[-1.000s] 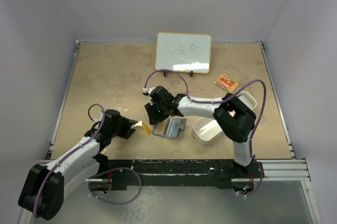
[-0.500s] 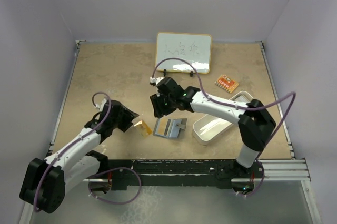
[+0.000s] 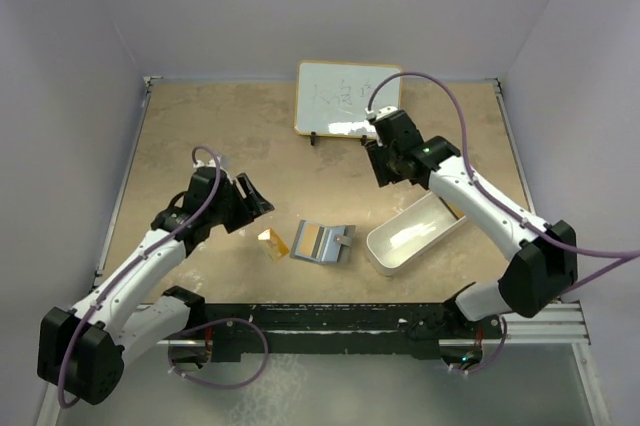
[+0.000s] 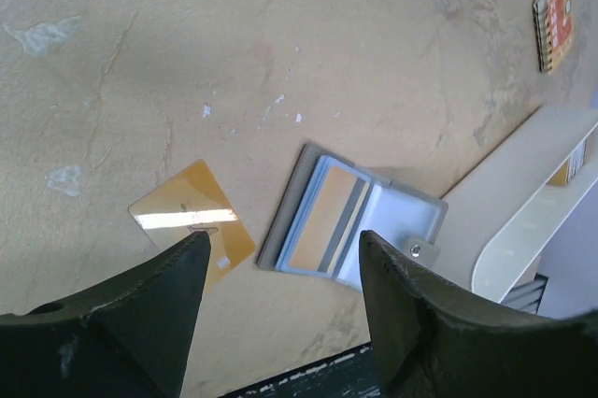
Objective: Put the credit cards into the card holder
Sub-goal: Move the credit card to the center of the board, then pick up the credit card from the storage box.
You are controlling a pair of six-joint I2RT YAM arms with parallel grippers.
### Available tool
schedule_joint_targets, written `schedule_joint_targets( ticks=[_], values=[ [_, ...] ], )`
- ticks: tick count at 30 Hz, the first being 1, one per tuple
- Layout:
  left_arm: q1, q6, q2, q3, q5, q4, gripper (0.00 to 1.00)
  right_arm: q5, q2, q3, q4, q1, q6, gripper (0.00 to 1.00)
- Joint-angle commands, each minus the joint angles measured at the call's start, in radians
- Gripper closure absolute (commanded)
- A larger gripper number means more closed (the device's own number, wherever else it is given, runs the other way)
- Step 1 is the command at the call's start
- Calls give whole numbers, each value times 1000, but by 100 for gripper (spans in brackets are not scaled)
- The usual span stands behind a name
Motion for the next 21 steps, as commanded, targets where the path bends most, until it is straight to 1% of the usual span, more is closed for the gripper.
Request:
schedule_joint_targets(
  ticks=[1, 4, 7, 8, 10, 14, 17, 21],
  values=[
    [-2, 191, -16, 107, 64, -95, 37, 98, -70, -23, -102, -100, -169, 44],
    [-1, 247, -19, 136, 47, -138, 36, 143, -114, -61, -109, -138, -270, 43],
    [-1, 259, -28, 133, 73, -126, 36, 116, -181, -155, -40, -160, -389, 43],
    [-2, 259, -26, 128, 76, -123, 33, 111, -190, -181, -20, -181, -402, 43],
    [-2, 248, -22, 129, 59, -129, 30, 84, -182, -210, 2, -235, -414, 44],
    [-1, 258, -17, 137, 68, -140, 29, 65, -153, -261, 58, -313, -450, 45],
    [-2, 260, -14, 139, 68, -142, 28, 49, -121, -285, 90, -353, -479, 45],
    [-2, 263, -17, 139, 79, -140, 29, 37, -66, -327, 173, -381, -516, 45]
  ],
)
